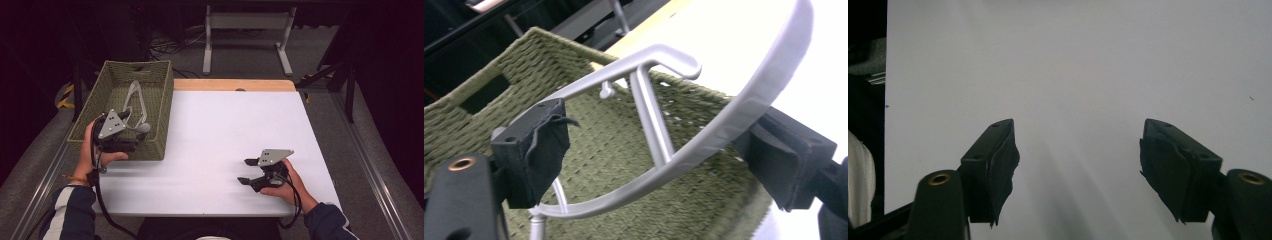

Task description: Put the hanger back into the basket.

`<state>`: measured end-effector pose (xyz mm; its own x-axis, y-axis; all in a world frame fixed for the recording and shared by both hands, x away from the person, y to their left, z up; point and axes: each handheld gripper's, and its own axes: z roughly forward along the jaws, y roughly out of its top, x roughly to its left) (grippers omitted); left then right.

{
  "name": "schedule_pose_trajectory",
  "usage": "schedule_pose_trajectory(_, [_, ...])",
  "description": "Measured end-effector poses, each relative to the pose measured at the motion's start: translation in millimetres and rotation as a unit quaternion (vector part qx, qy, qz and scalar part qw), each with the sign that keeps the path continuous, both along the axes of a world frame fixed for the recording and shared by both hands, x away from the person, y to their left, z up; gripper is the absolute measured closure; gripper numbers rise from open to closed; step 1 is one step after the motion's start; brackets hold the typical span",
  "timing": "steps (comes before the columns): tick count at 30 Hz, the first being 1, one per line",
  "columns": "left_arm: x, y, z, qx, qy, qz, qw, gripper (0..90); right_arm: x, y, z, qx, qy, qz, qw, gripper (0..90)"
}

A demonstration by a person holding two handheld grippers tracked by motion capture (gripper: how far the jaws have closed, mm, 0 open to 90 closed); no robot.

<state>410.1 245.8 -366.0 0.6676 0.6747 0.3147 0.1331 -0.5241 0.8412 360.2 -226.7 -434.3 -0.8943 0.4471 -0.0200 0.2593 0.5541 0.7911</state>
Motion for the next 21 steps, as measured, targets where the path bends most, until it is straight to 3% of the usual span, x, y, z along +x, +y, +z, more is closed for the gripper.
schedule_pose_trajectory(9, [-9.8,-8.4,-0.2,-0.045,0.015,-0.039,0.9981,6.0,0.1,-1.2,1.4,0.004,0.001,-0.003,1.0,30.8])
schedule_pose_trajectory(14, [-16.2,-11.7,1.9,-0.059,0.005,-0.039,0.9975,6.0,-0.1,-1.5,2.4,0.005,-0.004,-0.002,1.0,30.8])
schedule_pose_trajectory(16, [-20.8,-10.8,2.4,-0.077,0.0,-0.036,0.9964,6.6,-0.5,-2.3,3.3,0.006,-0.006,-0.008,0.9999,30.8])
schedule_pose_trajectory(19, [-29.9,-10.7,3.3,-0.09,-0.009,-0.033,0.9954,6.6,-3.0,-4.7,7.2,0.008,-0.028,-0.019,0.9994,30.8])
schedule_pose_trajectory(21, [-32.2,-11.1,3.6,-0.087,-0.014,-0.033,0.9956,6.5,-3.8,-5.5,8.7,0.011,-0.036,-0.024,0.999,30.8])
